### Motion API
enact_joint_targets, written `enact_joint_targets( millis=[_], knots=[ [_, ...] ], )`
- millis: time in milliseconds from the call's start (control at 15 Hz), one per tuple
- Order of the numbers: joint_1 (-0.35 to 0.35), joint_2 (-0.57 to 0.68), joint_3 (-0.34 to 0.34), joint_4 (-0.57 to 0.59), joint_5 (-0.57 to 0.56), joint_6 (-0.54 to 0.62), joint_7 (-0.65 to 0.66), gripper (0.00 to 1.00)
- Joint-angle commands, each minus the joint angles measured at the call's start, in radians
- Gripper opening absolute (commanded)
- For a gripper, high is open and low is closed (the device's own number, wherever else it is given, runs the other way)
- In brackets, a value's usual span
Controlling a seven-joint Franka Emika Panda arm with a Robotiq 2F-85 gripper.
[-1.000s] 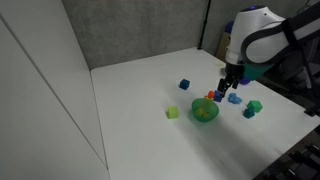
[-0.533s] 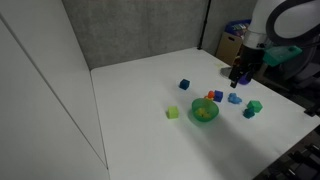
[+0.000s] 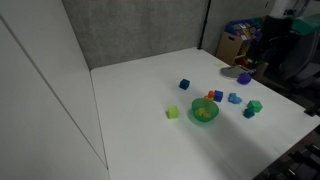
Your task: Pick up the blue toy from the green bowl and put it on the table, slide the green bowl a little backward on the table
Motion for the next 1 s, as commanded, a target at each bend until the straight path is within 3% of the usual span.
enact_joint_targets(
  millis=[0, 267, 333, 933],
  knots=[
    [-0.010, -0.056, 0.004, 0.048, 0.009, -0.082, -0.016, 1.00],
    [-0.005, -0.076, -0.002, 0.044, 0.037, -0.096, -0.068, 1.00],
    [-0.009, -0.068, 0.008, 0.046, 0.007, -0.082, -0.016, 1.00],
    [-0.008, -0.067, 0.007, 0.042, 0.018, -0.082, -0.039, 1.00]
  ],
)
